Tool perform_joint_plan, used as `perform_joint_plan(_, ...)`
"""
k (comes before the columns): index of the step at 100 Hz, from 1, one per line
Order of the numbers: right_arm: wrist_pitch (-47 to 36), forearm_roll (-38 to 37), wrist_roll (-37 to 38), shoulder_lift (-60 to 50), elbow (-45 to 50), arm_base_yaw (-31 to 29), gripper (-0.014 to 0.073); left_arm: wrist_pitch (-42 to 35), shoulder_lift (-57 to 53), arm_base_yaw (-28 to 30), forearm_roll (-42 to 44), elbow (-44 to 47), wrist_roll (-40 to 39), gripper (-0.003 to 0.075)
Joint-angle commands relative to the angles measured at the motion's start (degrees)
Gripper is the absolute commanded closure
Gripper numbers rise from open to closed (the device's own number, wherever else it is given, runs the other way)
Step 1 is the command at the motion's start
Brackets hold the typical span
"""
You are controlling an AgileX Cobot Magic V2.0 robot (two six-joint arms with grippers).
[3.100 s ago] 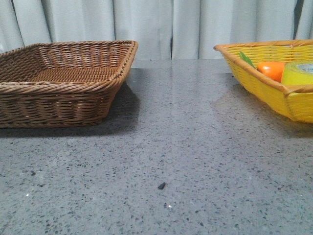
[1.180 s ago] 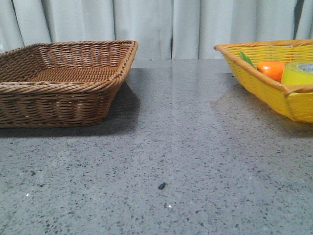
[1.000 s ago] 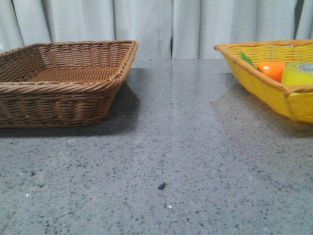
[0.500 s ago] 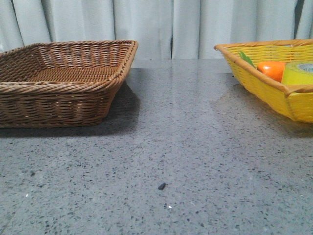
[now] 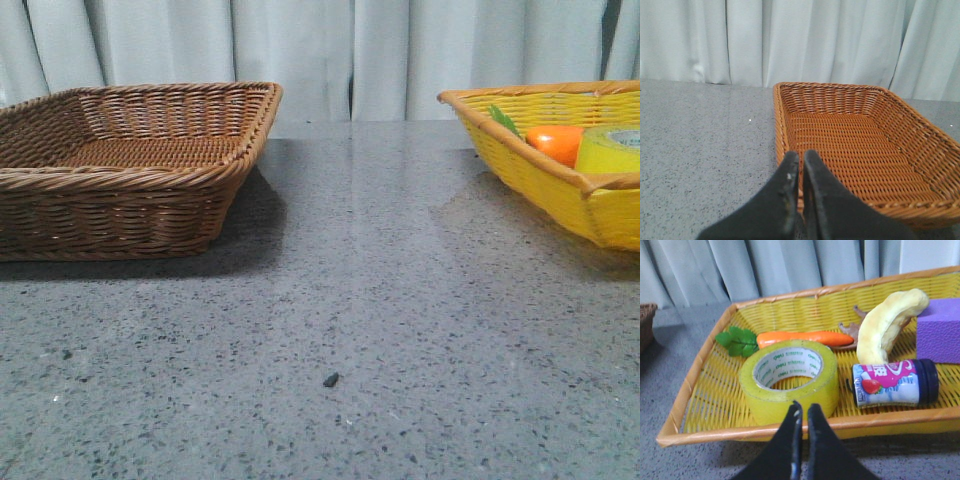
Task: Transfer tape with both arms
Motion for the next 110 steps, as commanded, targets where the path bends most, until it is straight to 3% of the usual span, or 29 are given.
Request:
perform_joint_plan(1, -0.17, 0.08, -1.36, 6.25, -6.43, -0.41, 0.0649, -3.93, 4.67, 0.1, -0.4, -4.7, -0.17, 0.0741)
perform_joint_plan(11, 1.65, 0.08, -1.36, 12.38, -11.17, -0.41, 0.06, -3.93, 8.61, 0.1, -0.4, -7.03, -0.17, 0.0741)
perform_joint_plan(25, 4.38, 0.08, -1.47, 20.71, -17.77, -0.41, 0.0354, -4.08, 12.64, 0.1, -0.4, -9.11, -0.17, 0.0741)
perform_joint_plan(35, 6.02, 0.08, -1.47, 26.44, -21.74, -0.41, 0.0242, -4.31, 14.2, 0.1, -0.4, -9.63, -0.17, 0.0741)
perform_joint_plan(61, 15.97, 0.22, -1.47, 39.9, -32.07, 1.12, 0.0244, -4.43, 14.73, 0.1, -0.4, -9.63, -0.17, 0.0741)
perform_joint_plan(84, 23.36, -0.02, -3.4, 52.15, -40.31, 9.34, 0.0244, -4.43, 14.73, 0.1, -0.4, -9.63, -0.17, 0.0741)
perform_joint_plan(110, 24.13, -0.27, -3.52, 63.44, -45.82, 13.25, 0.0244, -4.43, 14.73, 0.1, -0.4, -9.63, -0.17, 0.0741)
